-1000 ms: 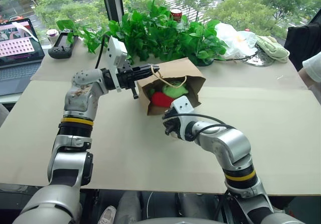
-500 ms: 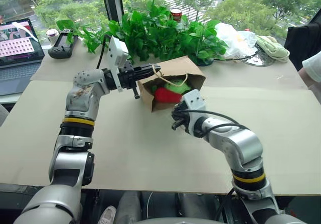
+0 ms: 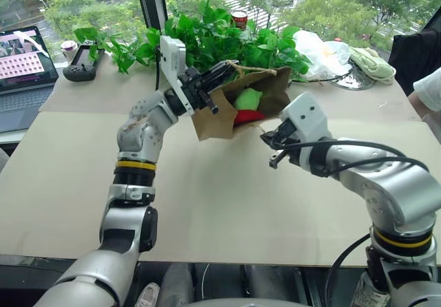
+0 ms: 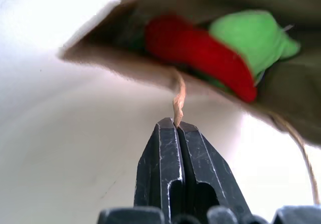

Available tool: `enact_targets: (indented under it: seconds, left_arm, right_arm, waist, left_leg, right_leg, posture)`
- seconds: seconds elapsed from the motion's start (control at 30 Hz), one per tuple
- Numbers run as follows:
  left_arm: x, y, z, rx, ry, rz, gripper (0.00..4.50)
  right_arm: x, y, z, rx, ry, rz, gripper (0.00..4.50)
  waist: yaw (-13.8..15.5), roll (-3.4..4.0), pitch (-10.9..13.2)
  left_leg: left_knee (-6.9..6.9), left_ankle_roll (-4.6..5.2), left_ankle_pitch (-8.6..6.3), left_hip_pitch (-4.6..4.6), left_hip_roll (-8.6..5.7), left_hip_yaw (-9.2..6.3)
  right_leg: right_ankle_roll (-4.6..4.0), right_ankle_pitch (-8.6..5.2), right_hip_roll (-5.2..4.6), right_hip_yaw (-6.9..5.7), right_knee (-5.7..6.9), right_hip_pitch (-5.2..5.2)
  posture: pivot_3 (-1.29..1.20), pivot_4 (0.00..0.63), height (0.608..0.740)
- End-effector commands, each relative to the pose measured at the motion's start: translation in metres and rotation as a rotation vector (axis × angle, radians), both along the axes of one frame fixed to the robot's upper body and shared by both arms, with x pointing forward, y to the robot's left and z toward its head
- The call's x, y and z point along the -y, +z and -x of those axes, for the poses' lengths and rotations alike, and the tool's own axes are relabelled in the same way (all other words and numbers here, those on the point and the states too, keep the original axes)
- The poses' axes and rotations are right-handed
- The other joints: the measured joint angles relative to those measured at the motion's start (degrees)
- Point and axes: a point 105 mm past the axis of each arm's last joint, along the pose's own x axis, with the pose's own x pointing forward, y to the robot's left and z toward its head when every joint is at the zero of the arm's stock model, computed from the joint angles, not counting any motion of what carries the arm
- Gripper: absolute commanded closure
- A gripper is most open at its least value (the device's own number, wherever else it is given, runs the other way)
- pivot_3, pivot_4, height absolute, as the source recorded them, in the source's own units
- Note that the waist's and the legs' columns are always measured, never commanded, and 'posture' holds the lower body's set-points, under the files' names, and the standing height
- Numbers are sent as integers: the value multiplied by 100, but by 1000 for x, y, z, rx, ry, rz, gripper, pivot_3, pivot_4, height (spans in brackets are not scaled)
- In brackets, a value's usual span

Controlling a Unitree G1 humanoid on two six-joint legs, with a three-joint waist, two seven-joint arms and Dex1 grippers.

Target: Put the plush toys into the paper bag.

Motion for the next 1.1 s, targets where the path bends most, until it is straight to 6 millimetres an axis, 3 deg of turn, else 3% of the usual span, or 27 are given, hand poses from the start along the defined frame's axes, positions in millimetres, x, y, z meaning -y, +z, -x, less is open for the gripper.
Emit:
enact_targets:
  seconds: [0.03, 0.27, 0.4, 0.67, 0.7, 0.8, 1.1]
  left_arm:
    - [0, 6, 9, -14, 4, 70, 4500]
    - [5, -7, 15, -97, -22, 118, 4500]
    - [7, -19, 17, -127, -20, 101, 4500]
    - [2, -32, 14, -164, 18, 68, 4500]
    - [2, -33, 15, -165, 11, 58, 4500]
    - [1, -33, 19, -171, -10, 33, 3651]
    - [-16, -20, 23, -160, -20, -2, 400]
  right_arm:
    - [2, 18, -2, 70, -28, 11, 4484]
    - [0, 44, 1, 141, -6, 103, 4484]
    - [-4, 48, 0, 143, 0, 127, 4484]
    - [-13, 12, -9, 33, -11, 117, 4484]
    - [-12, 8, -11, 23, -21, 113, 4193]
    - [-7, 5, -14, 17, -48, 100, 3308]
    - [-10, 39, -10, 101, 7, -23, 215]
  waist:
    - [21, 0, 0]
    - [40, 0, 0]
    - [35, 0, 0]
    - [29, 0, 0]
    - [30, 0, 0]
    - [36, 0, 0]
    - [26, 0, 0]
  left_leg:
    - [1, 0, 0, 0, 0, 0]
    - [3, -2, 2, -1, -4, -1]
    - [-3, -2, 2, 0, -4, -3]
    - [-1, -1, 4, 0, -4, -3]
    - [-1, -1, 4, -1, -4, -3]
    - [-1, -1, 4, -2, -5, -4]
    - [-3, -1, 5, 0, -5, -4]
  right_leg:
    - [0, 0, 0, -1, 2, 1]
    - [0, 0, -4, 0, 0, 1]
    - [0, 0, -3, -1, 0, -1]
    - [0, 0, -4, -1, 0, 1]
    - [0, 0, -4, -1, 0, 1]
    - [0, 0, -5, -1, -1, 1]
    - [0, 0, -4, -2, 1, -1]
  posture:
    - [0, 150, 713]
    - [0, 150, 713]
    - [0, 150, 713]
    - [0, 150, 713]
    - [0, 150, 713]
    - [0, 150, 713]
    - [0, 150, 713]
